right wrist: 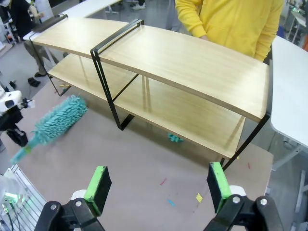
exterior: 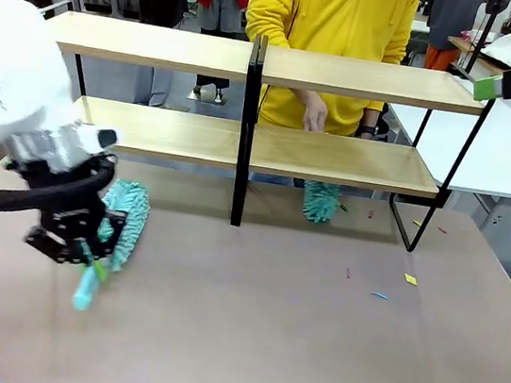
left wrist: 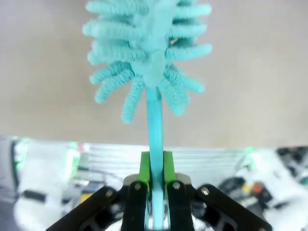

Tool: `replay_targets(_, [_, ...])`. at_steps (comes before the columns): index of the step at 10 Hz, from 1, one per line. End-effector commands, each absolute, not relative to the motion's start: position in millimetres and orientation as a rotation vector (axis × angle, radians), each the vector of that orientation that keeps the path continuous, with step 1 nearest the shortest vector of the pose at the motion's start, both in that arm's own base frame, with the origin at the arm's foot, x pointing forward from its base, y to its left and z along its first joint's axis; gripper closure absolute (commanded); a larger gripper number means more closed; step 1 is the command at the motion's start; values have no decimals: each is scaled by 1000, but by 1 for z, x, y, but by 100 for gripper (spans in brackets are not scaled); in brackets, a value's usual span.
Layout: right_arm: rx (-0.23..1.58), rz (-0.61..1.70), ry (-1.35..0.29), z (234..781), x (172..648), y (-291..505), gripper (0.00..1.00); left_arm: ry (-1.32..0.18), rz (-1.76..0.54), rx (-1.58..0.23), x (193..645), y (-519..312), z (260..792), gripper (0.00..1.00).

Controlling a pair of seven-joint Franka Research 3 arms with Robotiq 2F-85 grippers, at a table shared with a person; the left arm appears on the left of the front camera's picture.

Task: Clean the shelves.
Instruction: Clean another randomly selected level of the Shelf with the Duster.

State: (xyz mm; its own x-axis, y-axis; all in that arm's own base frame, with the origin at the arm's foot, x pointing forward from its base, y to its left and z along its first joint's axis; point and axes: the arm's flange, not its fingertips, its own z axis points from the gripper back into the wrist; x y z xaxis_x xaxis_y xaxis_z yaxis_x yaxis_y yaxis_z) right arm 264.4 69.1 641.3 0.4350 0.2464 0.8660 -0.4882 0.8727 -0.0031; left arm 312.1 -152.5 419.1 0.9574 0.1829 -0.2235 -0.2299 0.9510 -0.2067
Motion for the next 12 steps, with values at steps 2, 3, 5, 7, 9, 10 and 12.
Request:
replay_targets(2, [270,461,-1025,642,265,68,0,212,238,-238,253,-80,395,88])
replay_targets(3, [270,461,-1025,642,265,68,0,195,162,-278,254,-75,398,88])
replay_targets(5, [270,461,-1025,642,265,68,0,209,-141,-446,248,-60,416,88])
replay_targets(7, [270,461,-1025,642,265,68,0,219,-366,-558,235,-43,433,88])
replay_targets(9, [270,461,-1025,642,265,68,0,166,-448,-616,224,-31,444,88])
replay_targets(10, [270,461,-1025,642,265,68,0,102,-482,-667,220,-27,451,88])
replay_targets(12, [270,461,-1025,642,265,68,0,-190,-787,-676,206,-1,453,88])
